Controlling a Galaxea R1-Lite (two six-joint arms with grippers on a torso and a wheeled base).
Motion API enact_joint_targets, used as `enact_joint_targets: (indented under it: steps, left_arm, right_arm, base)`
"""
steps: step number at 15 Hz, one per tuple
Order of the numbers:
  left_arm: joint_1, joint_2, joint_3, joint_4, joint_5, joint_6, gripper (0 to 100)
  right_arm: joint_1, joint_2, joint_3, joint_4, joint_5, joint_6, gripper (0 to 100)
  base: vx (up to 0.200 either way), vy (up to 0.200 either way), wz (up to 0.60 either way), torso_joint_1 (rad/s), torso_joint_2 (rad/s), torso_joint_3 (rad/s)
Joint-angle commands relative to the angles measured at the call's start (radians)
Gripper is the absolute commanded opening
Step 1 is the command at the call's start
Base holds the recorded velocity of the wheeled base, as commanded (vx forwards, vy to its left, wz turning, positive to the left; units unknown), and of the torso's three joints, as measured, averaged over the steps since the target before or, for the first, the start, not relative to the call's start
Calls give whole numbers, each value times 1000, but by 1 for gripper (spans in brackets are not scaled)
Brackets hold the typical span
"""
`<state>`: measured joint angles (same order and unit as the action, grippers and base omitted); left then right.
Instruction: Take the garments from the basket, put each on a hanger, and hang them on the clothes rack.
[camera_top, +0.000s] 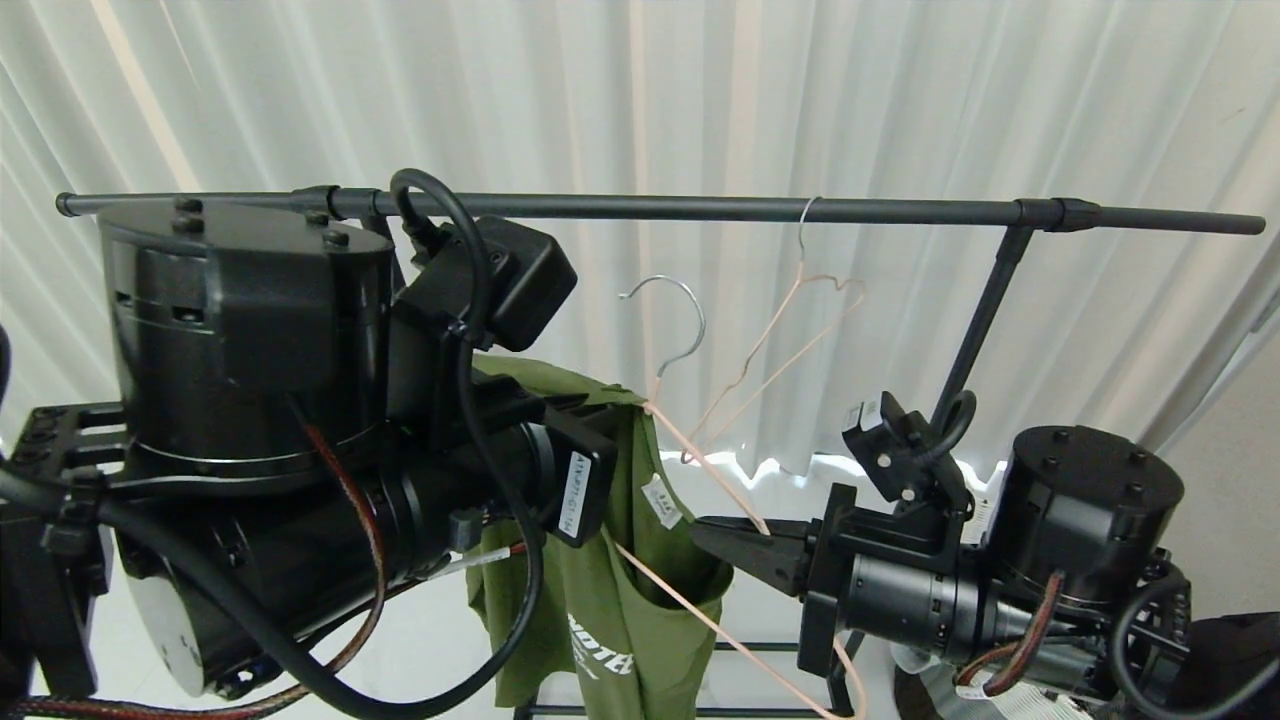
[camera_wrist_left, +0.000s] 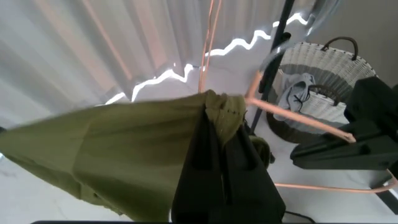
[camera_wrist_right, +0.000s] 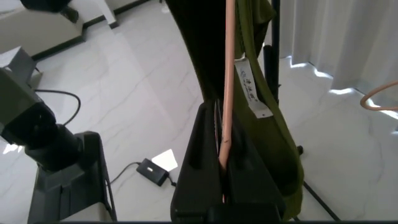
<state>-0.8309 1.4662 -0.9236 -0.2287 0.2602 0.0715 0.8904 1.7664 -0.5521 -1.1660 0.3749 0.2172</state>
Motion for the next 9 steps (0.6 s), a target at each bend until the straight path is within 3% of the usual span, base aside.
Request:
enact_joint_targets:
  steps: [1,4,9]
  left_arm:
    - [1,-9,2,0,1,1,0]
    - [3,-41,22,0,1,5,0]
    - [-1,-44,26,-1,-1,2,0]
  right_arm:
    - [-1,4,1,-9,-4,4,0]
    - [-1,-2,0,-63,-53,5,0]
    - [-1,-19,0,-78,-54,7,0]
  base:
    - [0,0,0,0,0,0]
    - [0,0,0,0,0,0]
    - [0,0,0,0,0,0]
